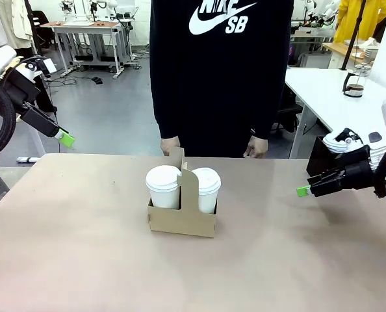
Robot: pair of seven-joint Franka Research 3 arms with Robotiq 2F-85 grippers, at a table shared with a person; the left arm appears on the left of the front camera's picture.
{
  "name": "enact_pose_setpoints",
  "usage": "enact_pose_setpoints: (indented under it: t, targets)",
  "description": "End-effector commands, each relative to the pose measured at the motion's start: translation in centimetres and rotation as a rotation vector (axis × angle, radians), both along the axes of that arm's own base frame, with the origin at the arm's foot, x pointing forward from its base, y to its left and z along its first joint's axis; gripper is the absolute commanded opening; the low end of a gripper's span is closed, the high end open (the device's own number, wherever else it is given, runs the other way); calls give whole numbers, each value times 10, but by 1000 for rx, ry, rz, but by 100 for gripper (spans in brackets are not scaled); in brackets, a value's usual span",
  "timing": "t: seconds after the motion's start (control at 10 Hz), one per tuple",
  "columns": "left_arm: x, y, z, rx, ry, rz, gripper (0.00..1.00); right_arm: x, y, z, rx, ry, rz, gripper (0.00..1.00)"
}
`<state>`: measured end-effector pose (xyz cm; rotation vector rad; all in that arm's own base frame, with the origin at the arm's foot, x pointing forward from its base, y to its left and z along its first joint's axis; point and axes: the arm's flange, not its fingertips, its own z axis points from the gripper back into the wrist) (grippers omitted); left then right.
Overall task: Pour a drink into a cup and package it in a carrier.
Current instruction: Insert the held 600 ml Paper Cup into the Cup Carrier.
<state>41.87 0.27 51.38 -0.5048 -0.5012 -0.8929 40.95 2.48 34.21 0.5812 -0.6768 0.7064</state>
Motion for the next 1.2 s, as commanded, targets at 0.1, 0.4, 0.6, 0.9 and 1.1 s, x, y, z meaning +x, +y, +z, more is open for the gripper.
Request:
enact_pose_setpoints:
  t: [0.1, 0.4, 0.6, 0.9, 1.1]
  targets:
    - [0, 0, 3, 8, 13, 9, 100, 0, -1, 2, 12, -6, 8, 100]
    - [0, 0, 3, 8, 13, 9, 100, 0, -1, 2, 12, -6, 8, 100]
    - [0, 0, 3, 8, 13, 9, 100, 0, -1, 2, 12, -6, 8, 100]
    - [0, 0, 3, 8, 13, 9, 100, 0, -1, 2, 12, -6, 8, 100]
    - [0, 0, 3, 8, 13, 9, 100, 0, -1, 2, 12, -6, 8, 100]
